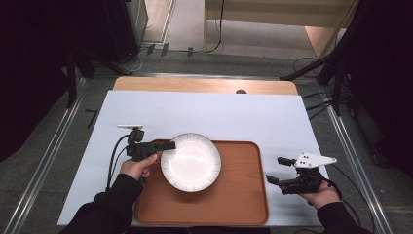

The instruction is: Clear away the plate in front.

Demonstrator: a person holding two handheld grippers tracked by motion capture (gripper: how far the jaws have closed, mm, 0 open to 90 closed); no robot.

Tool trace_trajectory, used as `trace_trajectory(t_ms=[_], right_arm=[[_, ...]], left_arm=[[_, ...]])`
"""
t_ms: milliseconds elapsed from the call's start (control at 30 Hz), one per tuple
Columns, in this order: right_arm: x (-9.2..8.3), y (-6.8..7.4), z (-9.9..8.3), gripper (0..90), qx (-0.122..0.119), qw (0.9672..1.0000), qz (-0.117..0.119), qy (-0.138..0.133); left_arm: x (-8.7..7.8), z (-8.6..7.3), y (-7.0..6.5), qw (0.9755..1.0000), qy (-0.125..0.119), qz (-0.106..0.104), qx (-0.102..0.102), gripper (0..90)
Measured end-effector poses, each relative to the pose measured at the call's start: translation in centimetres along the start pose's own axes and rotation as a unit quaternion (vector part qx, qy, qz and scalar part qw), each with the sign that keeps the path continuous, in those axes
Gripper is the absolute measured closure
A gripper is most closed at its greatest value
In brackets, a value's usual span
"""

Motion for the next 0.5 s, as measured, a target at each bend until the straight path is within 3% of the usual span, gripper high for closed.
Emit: trace_trajectory(t_ms=[500], right_arm=[[0.0, 0.1, 0.0, 20.0, 0.000, 1.0000, 0.001, 0.000]], left_arm=[[2.1, -1.7, -0.6, 0.9993, 0.030, 0.009, 0.018, 77.6]])
Point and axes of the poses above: each handheld gripper's, and its own axes: x roughly forward along the jaws, z roughly out of its top, y roughly to its left, the point moved 10 cm from there along x, roughly forward along the jaws, and after that the axes turned 9 degrees about z, right-handed, at the moved point
